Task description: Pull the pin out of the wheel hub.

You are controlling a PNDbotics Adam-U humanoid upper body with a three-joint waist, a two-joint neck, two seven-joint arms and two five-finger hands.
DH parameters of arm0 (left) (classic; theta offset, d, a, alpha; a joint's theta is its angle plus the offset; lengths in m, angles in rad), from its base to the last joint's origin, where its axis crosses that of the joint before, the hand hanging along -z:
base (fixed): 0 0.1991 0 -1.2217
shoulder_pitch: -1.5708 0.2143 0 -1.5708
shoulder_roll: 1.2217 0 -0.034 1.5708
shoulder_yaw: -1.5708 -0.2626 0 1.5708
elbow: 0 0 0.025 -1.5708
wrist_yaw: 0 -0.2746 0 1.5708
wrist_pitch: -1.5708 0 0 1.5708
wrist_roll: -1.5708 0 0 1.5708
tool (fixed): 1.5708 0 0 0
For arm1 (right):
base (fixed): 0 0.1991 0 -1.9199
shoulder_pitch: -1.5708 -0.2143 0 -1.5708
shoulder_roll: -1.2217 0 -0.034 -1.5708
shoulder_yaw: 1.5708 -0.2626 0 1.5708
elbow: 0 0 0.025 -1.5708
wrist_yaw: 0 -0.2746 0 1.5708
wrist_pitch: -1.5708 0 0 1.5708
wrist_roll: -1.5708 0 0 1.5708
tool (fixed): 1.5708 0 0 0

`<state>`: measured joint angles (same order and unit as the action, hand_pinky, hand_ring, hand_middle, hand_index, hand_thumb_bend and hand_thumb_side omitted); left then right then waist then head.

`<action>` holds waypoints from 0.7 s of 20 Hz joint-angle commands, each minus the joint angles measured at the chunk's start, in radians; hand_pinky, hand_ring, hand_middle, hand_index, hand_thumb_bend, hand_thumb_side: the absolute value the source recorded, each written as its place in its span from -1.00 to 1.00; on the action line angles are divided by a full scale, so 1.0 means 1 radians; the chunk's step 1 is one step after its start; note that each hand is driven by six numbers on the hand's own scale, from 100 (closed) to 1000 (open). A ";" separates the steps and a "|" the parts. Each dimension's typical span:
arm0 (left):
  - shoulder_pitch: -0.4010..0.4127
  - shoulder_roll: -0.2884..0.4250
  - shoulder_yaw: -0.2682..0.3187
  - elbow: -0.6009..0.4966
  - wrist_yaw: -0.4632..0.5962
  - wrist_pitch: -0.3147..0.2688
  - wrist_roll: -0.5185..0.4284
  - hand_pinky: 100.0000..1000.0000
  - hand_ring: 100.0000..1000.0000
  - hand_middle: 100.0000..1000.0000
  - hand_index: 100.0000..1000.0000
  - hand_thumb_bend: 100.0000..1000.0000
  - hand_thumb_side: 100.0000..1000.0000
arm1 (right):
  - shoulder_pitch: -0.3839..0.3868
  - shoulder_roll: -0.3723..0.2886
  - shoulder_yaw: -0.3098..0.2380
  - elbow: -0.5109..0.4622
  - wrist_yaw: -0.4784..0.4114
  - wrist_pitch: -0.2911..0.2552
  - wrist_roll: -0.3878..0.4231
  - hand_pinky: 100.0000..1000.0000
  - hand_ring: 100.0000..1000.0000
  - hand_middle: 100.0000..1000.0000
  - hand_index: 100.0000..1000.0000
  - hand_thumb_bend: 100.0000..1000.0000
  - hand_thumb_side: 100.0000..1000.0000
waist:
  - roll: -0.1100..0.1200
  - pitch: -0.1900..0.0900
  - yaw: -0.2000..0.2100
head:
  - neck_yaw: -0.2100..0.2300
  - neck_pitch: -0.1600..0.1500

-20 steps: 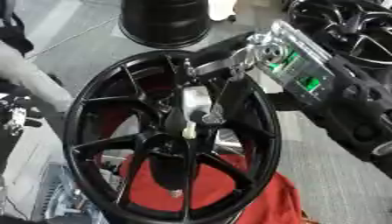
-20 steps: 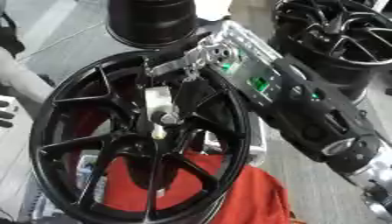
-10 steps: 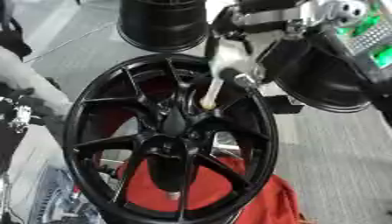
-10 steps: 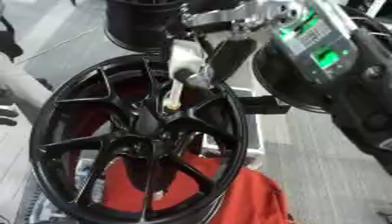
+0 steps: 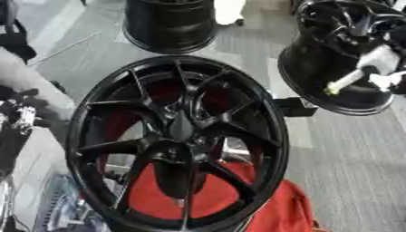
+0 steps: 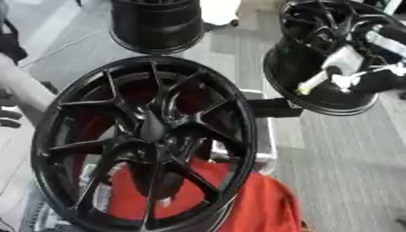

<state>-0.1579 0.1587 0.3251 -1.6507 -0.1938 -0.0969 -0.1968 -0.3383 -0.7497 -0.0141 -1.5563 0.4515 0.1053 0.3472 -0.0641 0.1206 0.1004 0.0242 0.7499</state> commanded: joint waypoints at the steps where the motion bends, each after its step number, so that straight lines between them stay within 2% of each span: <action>1: -0.009 0.021 0.011 -0.019 0.001 -0.001 0.009 0.05 0.13 0.21 0.66 -1.00 0.39 | 0.076 0.036 -0.107 0.075 0.041 0.062 -0.108 0.72 0.66 0.66 0.78 -0.92 -0.38 | 0.006 -0.008 -0.004 | 0.007 -0.014; 3: -0.008 0.021 0.012 -0.019 0.001 -0.001 0.010 0.05 0.13 0.21 0.66 -1.00 0.39 | 0.130 0.078 -0.149 0.114 0.055 0.102 -0.177 0.91 0.80 0.79 0.83 -0.90 -0.27 | 0.008 -0.009 -0.009 | 0.010 -0.012; 5: -0.006 0.020 0.013 -0.019 0.001 -0.001 0.011 0.05 0.13 0.21 0.66 -1.00 0.39 | 0.163 0.121 -0.182 0.128 0.044 0.128 -0.272 0.90 0.80 0.80 0.83 -0.90 -0.21 | 0.010 -0.012 -0.013 | 0.010 -0.010; 8: -0.004 0.018 0.012 -0.017 0.003 0.000 0.011 0.05 0.13 0.21 0.66 -1.00 0.39 | 0.180 0.177 -0.204 0.108 -0.008 0.129 -0.444 0.82 0.73 0.73 0.80 -0.92 -0.18 | 0.012 -0.017 -0.016 | 0.008 -0.008; 11: -0.003 0.016 0.010 -0.017 0.006 -0.001 0.010 0.05 0.13 0.21 0.66 -1.00 0.39 | 0.178 0.212 -0.186 0.074 -0.069 0.103 -0.586 0.71 0.66 0.68 0.77 -0.97 -0.25 | 0.017 -0.020 -0.013 | 0.006 -0.007; 14: -0.001 0.014 0.009 -0.017 0.008 -0.003 0.009 0.05 0.13 0.21 0.66 -1.00 0.39 | 0.164 0.238 -0.162 0.030 -0.102 0.079 -0.656 0.65 0.62 0.64 0.76 -1.00 -0.28 | 0.022 -0.021 -0.009 | 0.004 -0.003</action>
<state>-0.1524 0.1576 0.3307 -1.6508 -0.1889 -0.0968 -0.1908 -0.1609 -0.4971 -0.1777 -1.4898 0.3683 0.1933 -0.2746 -0.0439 0.1113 0.0917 0.0305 0.7466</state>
